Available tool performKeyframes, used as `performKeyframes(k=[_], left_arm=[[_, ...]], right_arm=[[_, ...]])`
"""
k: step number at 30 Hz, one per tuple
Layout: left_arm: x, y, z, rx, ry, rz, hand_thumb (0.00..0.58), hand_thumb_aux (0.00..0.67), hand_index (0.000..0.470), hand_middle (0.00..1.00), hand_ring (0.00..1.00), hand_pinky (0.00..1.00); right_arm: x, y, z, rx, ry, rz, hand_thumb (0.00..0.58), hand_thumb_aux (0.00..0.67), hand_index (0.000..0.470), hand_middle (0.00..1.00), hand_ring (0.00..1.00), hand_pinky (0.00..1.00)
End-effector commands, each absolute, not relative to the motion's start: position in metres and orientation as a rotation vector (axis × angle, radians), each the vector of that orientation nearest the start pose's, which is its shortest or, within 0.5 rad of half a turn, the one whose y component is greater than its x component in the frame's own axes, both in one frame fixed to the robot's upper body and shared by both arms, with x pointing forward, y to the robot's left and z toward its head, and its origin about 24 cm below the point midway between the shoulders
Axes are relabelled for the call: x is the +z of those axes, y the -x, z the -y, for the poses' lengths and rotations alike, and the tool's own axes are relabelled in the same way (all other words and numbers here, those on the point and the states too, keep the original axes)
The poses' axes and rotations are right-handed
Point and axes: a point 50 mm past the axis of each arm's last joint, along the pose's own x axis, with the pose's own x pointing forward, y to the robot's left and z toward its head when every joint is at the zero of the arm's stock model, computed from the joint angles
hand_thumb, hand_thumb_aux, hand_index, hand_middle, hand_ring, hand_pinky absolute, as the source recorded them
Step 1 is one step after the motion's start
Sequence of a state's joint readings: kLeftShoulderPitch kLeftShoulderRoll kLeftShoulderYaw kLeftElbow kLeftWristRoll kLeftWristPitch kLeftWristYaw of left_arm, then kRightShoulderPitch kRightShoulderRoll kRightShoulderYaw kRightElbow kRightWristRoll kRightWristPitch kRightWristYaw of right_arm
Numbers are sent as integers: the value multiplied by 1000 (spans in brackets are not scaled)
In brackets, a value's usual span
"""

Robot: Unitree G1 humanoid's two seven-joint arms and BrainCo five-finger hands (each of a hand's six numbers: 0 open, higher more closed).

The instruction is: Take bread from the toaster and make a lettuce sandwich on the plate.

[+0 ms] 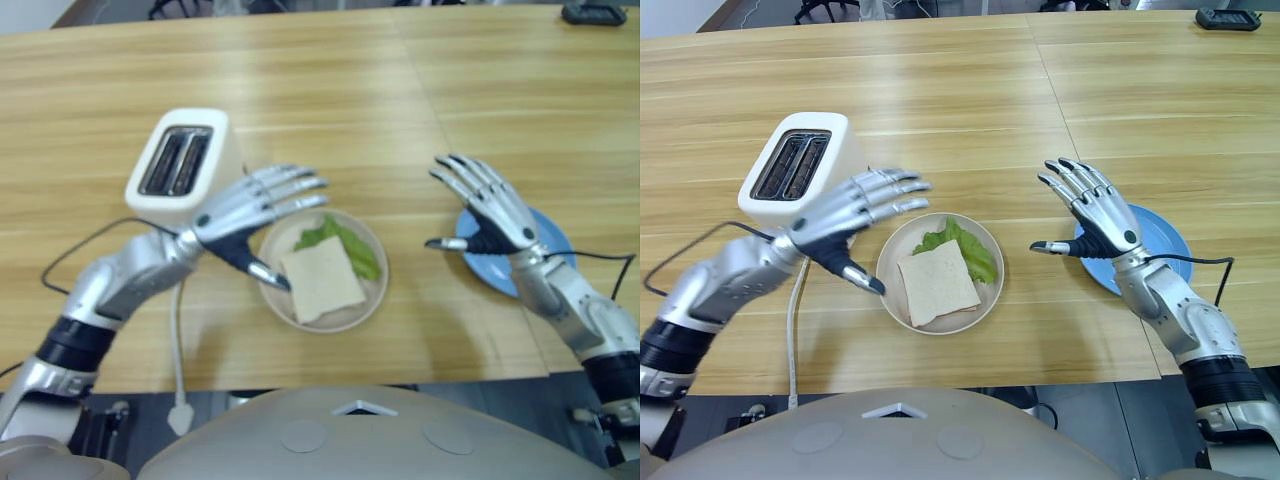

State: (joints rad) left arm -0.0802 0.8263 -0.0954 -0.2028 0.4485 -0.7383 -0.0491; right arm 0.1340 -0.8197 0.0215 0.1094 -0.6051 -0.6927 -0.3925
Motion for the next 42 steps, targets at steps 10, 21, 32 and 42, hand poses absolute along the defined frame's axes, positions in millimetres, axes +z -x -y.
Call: performKeyframes(k=[10,21,32,42], left_arm=[[74,-160,-222,-1162,-903,122,580,670,460,1000,1000,1000],[21,-155,-208,-1355,-906,-56,580,670,460,1000,1000,1000],[6,-196,-174,-1190,-892,99,580,670,460,1000,1000,1000],[0,-225,-160,-1046,-882,195,580,670,460,1000,1000,1000]], right_arm=[[77,-166,260,667,734,258,580,670,460,1000,1000,1000],[34,-165,217,1035,697,89,580,670,460,1000,1000,1000],[-1,-164,192,1168,680,-18,580,670,460,1000,1000,1000],[-21,-204,179,971,784,17,580,670,460,1000,1000,1000]])
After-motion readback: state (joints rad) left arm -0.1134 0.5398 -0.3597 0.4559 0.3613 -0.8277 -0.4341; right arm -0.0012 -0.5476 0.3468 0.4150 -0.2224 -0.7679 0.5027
